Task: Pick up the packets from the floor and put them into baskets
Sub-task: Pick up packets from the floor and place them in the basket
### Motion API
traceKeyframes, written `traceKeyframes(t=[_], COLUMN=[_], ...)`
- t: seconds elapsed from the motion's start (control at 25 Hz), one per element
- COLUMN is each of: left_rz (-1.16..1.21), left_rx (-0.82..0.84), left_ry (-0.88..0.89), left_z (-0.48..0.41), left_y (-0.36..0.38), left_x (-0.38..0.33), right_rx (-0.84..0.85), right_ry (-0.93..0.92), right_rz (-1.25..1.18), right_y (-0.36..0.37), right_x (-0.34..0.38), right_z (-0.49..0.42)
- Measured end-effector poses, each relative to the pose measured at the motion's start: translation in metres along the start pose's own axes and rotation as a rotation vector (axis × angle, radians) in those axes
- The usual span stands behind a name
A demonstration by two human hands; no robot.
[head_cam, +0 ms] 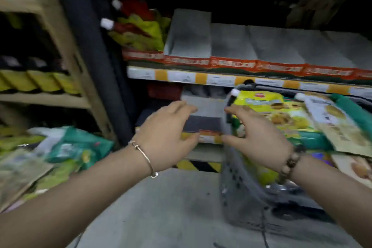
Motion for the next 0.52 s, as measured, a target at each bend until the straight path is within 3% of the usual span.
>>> traceKeyframes(t=[0.28, 0.52], left_rz=[-0.077, -0.114], left_rx=[-0.073, -0.046], left_ry=[-0.397, -0.778], left_z=[0.106, 0.223], left_y=[-0.014, 0.02], left_x=[0.192, 0.314], right_rx=[0.162, 0.409], right_ry=[-0.205, -0.24], right_rz=[-0.085, -0.165], right_y=[0.145, 0.296], right_x=[0.124, 0.189], right_z=[-0.063, -0.06])
Point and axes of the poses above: each hand's wrist, its own z-axis away from the middle knuckle, its own y-axis out of the palm, x = y × z, the point moved 6 cm from there along -z, towards the middle knuckle, and after that the axes turned 15 degrees about -y, right-handed, at the moved point
